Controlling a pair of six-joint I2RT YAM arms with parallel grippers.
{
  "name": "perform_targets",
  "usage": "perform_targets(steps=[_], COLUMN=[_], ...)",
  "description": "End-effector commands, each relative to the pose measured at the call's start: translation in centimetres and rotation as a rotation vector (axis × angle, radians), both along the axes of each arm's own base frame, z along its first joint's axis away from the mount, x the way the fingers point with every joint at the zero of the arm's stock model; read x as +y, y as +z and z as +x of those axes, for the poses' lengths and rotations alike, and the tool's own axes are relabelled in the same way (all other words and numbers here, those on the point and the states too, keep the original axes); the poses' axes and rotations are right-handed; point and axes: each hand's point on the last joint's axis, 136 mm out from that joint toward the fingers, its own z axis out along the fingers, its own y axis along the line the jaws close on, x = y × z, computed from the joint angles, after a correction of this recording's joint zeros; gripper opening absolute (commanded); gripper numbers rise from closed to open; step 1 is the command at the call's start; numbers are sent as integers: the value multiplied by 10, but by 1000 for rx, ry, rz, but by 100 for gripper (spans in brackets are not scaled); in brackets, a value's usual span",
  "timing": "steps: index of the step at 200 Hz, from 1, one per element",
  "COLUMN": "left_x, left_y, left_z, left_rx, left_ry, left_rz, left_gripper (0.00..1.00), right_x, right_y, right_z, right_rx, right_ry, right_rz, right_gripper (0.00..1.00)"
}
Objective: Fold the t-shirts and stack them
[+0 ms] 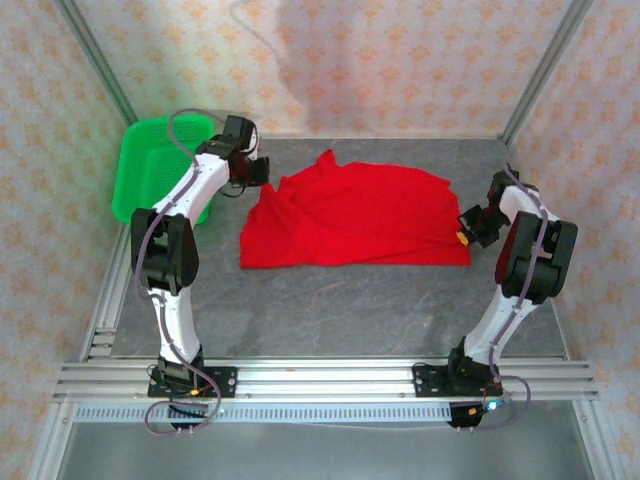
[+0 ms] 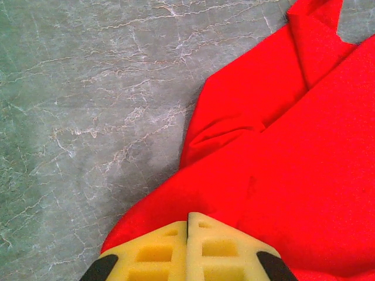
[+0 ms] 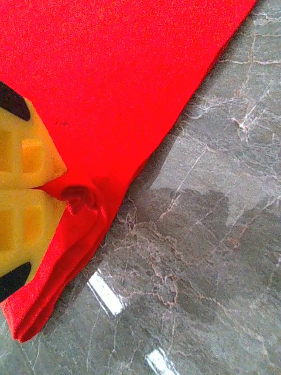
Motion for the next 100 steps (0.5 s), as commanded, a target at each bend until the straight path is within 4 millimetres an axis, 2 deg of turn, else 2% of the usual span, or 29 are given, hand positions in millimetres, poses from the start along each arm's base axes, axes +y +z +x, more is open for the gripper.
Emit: perform_targets(steps=[1,37,57,60,68,100], left_x=[-1,1,2,2,2,6], left_y=[43,54,54,67,71,69], left_z=[2,2,4,2,2,7], left_rx=[-95,-122,-127,-155,-164,-161], left_ry=[-4,3,4,3,2,15], left_rz=[-19,-29,-40,-46,-50,-43], left_gripper=[0,0,0,0,0,0], right_x=[-1,0,0,0,-1,-2], right_y=[23,25,31,31,33,30], right_z=[6,11,13,14,15,21], right_rx=[-37,-46,-60,-61,-64,-65], right_ry=[-10,-17,-21,-21,-21,-27], right_rz=[-12,0,1,1,-1,5], right_gripper=[5,5,6,6,6,7])
